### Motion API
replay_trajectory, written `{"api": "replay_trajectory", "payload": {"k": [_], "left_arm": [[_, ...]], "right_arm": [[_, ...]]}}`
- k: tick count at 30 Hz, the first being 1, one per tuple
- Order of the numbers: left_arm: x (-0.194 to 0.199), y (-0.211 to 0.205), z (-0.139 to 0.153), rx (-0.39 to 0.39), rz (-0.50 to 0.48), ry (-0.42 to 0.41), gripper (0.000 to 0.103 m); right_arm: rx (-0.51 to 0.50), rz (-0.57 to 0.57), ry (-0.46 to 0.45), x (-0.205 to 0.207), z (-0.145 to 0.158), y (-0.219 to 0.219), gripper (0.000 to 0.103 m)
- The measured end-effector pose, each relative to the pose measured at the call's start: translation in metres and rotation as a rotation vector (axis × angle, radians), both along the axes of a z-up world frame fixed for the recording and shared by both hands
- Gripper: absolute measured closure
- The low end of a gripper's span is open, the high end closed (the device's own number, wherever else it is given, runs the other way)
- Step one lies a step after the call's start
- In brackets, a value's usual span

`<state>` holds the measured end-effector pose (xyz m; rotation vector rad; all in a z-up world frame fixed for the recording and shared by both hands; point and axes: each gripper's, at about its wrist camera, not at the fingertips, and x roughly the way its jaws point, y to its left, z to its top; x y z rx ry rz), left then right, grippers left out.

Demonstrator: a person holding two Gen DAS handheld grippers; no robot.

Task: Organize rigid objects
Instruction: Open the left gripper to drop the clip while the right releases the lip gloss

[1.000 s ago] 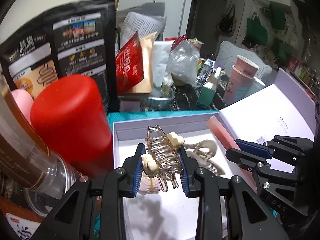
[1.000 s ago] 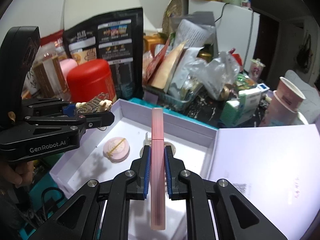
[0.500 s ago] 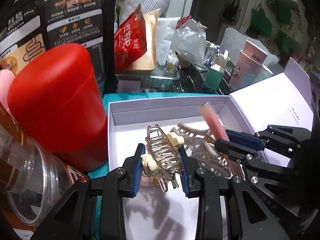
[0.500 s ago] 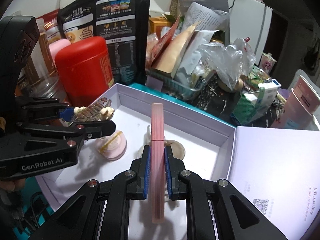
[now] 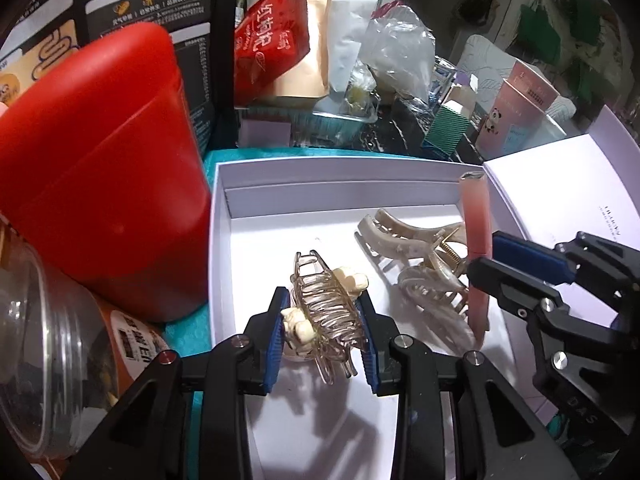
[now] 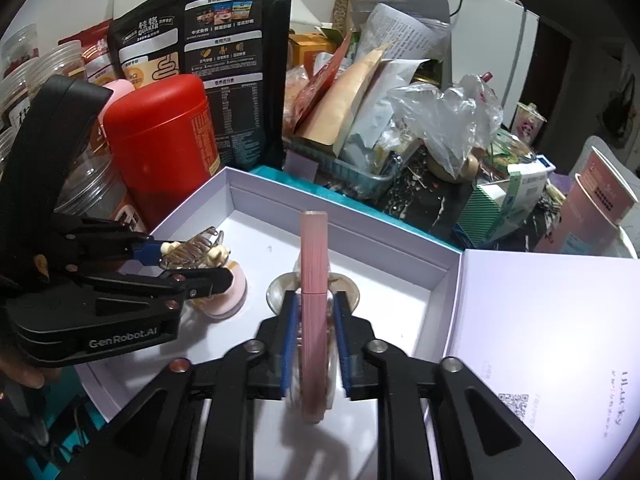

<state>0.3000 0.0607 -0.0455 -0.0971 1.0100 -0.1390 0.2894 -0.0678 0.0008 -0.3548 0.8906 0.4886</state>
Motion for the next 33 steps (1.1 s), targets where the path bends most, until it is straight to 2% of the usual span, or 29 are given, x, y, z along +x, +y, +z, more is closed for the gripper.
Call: {"api": "replay_trajectory", "payload": {"k": [5, 6, 10, 11, 33], "left_arm": [[0.0, -0.001, 0.002, -0.004, -0.001, 0.014, 0.07], [-0.001, -0.001, 0.003, -0.004, 0.0, 0.014, 0.066], [-0.005, -0.001, 0.01, -0.016, 0.0, -0.01, 0.035], [-0.006, -0.002, 0.013, -0.03, -0.006, -0.016, 0.03], [-0.051, -0.018, 0.079, 0.027, -0.001, -0.133, 0.03]], "right_arm": [[0.003, -0.008, -0.007, -0.002, 0.005, -0.002, 0.08], [0.005, -0.009, -0.012, -0.003, 0.008, -0.003, 0.08], [0.009, -0.014, -0.025, -0.007, 0.015, -0.005, 0.08], [0.01, -0.015, -0.026, -0.008, 0.017, -0.006, 0.08], [0.053, -0.055, -0.128, -0.055, 0.076, -0.031, 0.08]]}}
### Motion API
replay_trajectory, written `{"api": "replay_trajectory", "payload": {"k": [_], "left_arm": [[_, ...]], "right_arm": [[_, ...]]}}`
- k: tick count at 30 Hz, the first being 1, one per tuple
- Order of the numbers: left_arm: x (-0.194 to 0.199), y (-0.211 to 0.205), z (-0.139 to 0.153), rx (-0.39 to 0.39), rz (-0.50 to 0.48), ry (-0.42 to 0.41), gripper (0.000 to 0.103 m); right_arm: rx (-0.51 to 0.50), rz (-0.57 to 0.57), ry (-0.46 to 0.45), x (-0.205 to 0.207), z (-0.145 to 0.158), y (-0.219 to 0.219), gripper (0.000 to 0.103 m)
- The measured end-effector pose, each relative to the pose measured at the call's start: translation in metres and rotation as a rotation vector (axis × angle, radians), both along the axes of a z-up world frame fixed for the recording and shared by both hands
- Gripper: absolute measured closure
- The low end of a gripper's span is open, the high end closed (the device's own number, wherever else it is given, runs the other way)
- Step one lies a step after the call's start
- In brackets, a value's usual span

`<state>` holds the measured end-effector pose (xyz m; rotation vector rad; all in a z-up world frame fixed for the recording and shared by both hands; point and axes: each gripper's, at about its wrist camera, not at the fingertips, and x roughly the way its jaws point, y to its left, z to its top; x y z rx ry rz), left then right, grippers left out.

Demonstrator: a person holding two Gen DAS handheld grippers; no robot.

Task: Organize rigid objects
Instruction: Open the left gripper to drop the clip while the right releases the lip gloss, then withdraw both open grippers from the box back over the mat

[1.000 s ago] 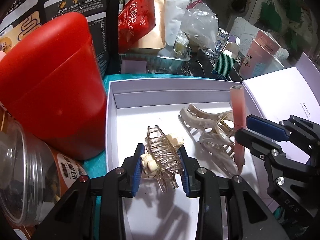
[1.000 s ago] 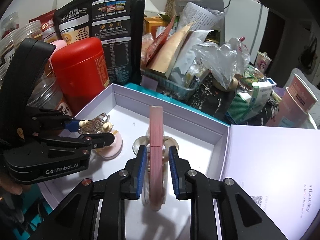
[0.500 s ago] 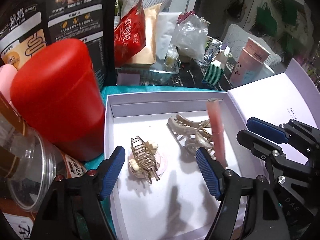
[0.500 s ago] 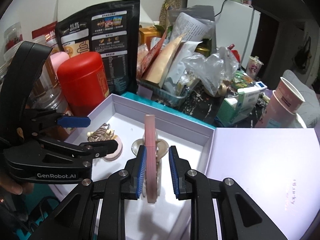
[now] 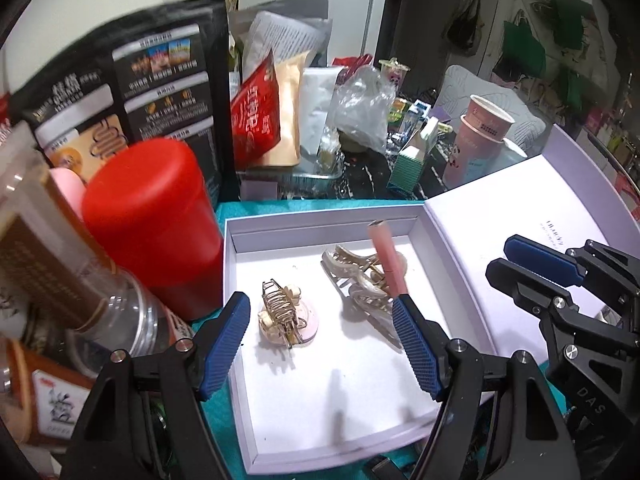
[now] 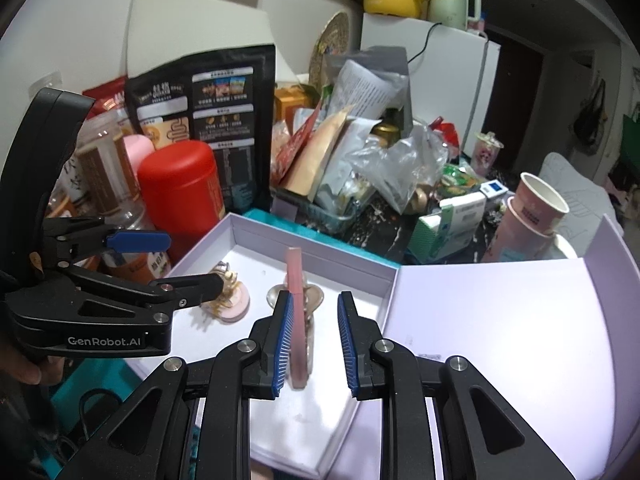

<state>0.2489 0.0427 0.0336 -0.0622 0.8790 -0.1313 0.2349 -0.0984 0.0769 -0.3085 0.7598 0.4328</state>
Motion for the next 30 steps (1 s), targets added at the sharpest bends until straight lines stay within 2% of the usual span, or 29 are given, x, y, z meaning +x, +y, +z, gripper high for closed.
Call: {"api": "replay_trajectory", "payload": {"k": [11, 17, 20, 22, 24, 28, 30], "left_arm": [[-0.046, -0.006, 0.037, 0.013, -0.001, -0.075, 0.03], [-0.077, -0.011, 0.056, 0.039, 0.003, -0.125, 0.03], [-0.093, -0.012, 0.063, 0.043, 0.003, -0.146, 0.028], [-0.105, -0.013, 0.068, 0.045, 0.004, -0.161, 0.023], [-0.115, -0.016, 0.073, 0.052, 0.004, -0.177, 0.023], [-0.132, -0.019, 0.079, 0.056, 0.002, -0.191, 0.023], [-0.141, -0.02, 0.08, 0.059, 0.005, -0.196, 0.022]], "right_arm": [[0.035, -0.003, -0.068, -0.047, 0.033, -0.009, 0.08], [0.055, -0.009, -0.103, -0.079, 0.049, -0.015, 0.075], [0.062, -0.009, -0.123, -0.097, 0.057, -0.017, 0.069], [0.073, -0.007, -0.131, -0.107, 0.061, -0.019, 0.066], [0.08, -0.008, -0.137, -0.116, 0.064, -0.021, 0.061], [0.087, -0.011, -0.149, -0.133, 0.069, -0.027, 0.058], [0.092, -0.013, -0.157, -0.141, 0.072, -0.029, 0.053]]}}
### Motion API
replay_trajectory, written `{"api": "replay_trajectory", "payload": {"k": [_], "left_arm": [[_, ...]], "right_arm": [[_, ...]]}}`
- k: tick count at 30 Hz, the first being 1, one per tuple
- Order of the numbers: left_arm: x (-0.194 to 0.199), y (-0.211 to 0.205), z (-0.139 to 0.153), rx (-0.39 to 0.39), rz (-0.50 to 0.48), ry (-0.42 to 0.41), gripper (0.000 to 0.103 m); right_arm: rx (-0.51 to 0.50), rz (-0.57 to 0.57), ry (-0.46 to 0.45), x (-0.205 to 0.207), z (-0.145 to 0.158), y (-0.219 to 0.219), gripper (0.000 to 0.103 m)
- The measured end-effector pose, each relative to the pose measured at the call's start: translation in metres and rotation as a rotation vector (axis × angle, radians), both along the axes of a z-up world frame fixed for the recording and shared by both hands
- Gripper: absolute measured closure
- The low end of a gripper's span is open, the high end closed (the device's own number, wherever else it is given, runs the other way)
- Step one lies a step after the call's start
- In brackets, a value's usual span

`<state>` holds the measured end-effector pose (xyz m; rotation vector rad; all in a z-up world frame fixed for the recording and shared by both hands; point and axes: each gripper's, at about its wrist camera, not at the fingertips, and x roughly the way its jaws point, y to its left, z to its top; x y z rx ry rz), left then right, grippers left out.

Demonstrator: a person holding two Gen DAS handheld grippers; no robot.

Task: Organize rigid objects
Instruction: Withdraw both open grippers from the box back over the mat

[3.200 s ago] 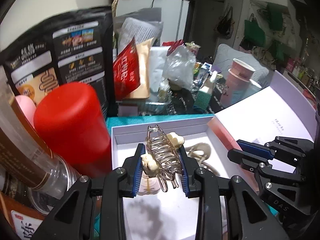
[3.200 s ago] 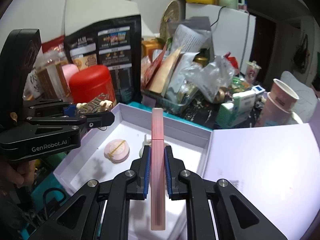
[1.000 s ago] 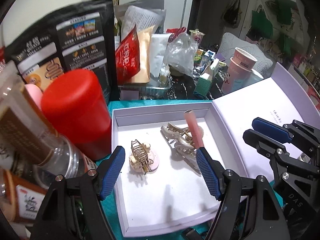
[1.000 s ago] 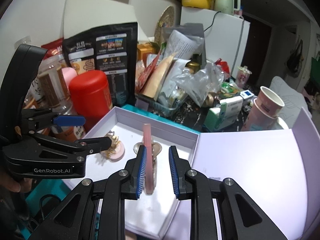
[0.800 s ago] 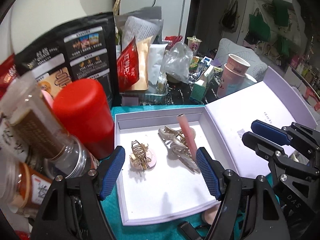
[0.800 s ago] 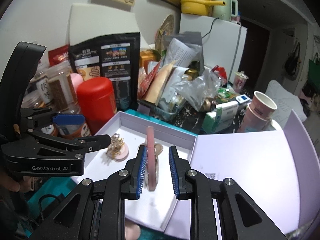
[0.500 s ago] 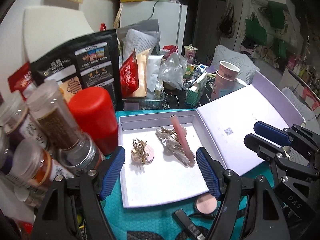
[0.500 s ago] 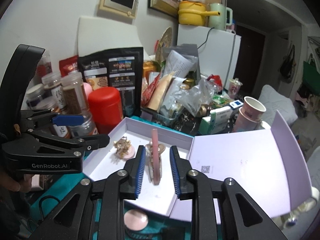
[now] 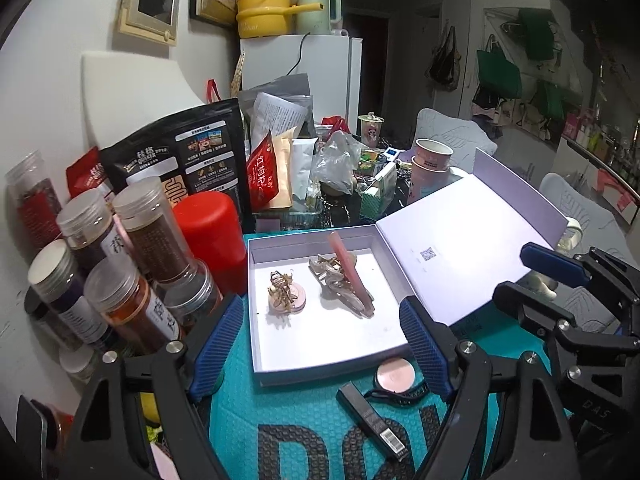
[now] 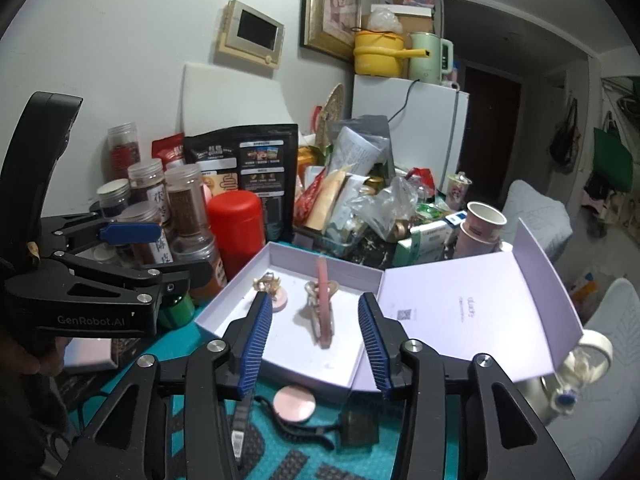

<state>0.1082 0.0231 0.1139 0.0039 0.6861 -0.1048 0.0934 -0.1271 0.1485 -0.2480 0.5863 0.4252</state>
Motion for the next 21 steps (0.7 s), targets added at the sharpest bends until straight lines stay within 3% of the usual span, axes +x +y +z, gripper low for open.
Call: {"api": "replay_trajectory", "payload": {"k": [9, 21], "left_arm": [[-0.026, -0.007, -0.004, 0.041, 0.001, 0.003, 0.019], [-0.057, -0.017, -0.022, 0.064, 0.007, -0.01, 0.019]], "right_arm": [[0.025, -0.009, -0.007, -0.032, 0.004, -0.008, 0.042], [0.045, -0.056, 0.025, -0.064, -0.014, -0.025, 0.042]]}}
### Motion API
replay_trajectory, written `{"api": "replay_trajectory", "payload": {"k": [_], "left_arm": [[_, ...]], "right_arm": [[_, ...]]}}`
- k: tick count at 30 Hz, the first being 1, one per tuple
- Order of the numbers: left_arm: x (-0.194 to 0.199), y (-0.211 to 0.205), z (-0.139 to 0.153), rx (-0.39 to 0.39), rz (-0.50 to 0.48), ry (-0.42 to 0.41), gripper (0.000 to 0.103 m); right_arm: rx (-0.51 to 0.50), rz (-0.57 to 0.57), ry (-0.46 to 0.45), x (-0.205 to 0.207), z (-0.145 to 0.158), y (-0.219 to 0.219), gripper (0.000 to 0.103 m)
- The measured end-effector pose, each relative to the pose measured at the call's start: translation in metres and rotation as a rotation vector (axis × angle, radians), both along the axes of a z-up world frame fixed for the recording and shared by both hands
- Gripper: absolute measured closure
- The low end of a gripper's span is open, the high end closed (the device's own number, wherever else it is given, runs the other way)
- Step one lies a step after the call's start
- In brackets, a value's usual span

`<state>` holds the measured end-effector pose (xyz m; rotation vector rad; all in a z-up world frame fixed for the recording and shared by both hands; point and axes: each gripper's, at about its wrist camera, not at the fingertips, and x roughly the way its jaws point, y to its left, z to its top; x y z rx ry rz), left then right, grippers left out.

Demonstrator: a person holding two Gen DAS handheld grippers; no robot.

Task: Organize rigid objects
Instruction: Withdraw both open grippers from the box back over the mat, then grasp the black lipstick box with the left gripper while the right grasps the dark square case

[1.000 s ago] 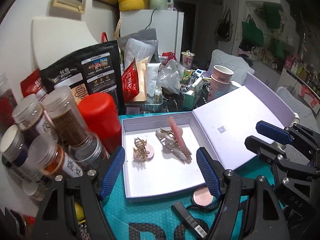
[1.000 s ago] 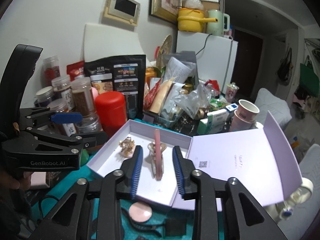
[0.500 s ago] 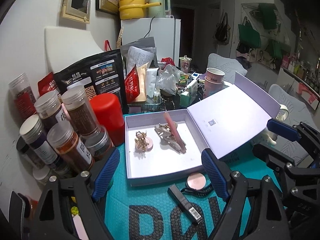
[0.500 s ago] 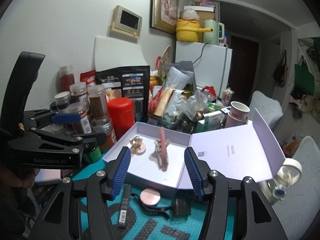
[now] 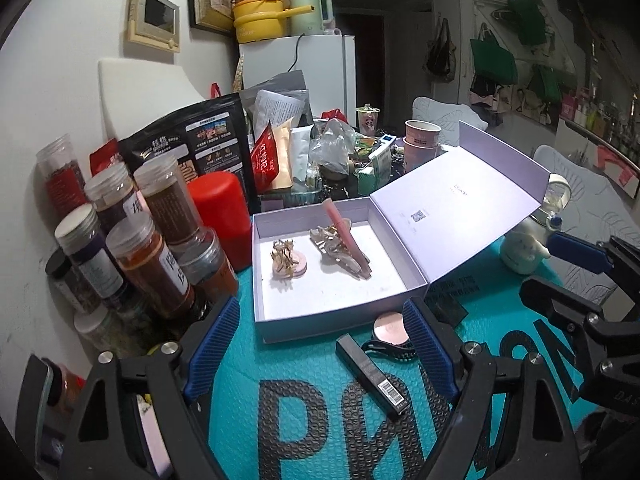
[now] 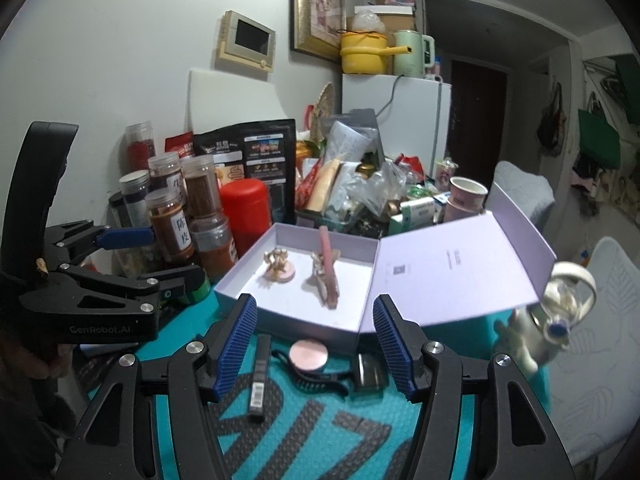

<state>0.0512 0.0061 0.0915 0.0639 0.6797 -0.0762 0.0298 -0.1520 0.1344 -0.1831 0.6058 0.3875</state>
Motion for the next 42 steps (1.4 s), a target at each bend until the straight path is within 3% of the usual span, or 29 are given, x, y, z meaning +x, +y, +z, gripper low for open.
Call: {"api": "replay_trajectory", "payload": {"k": [24, 42], "left_arm": [[-0.009, -0.021, -0.088, -0.077, -0.004, 0.137, 0.019], [0.025, -0.036, -0.138, -0.106, -0.024, 0.272, 0.019]], "right_arm": [[0.055, -0.072, 0.195, -0.014, -0.09, -0.031, 0.042], [0.043, -0.097, 0.273, 0.008, -0.129, -0.04, 0.042]]}}
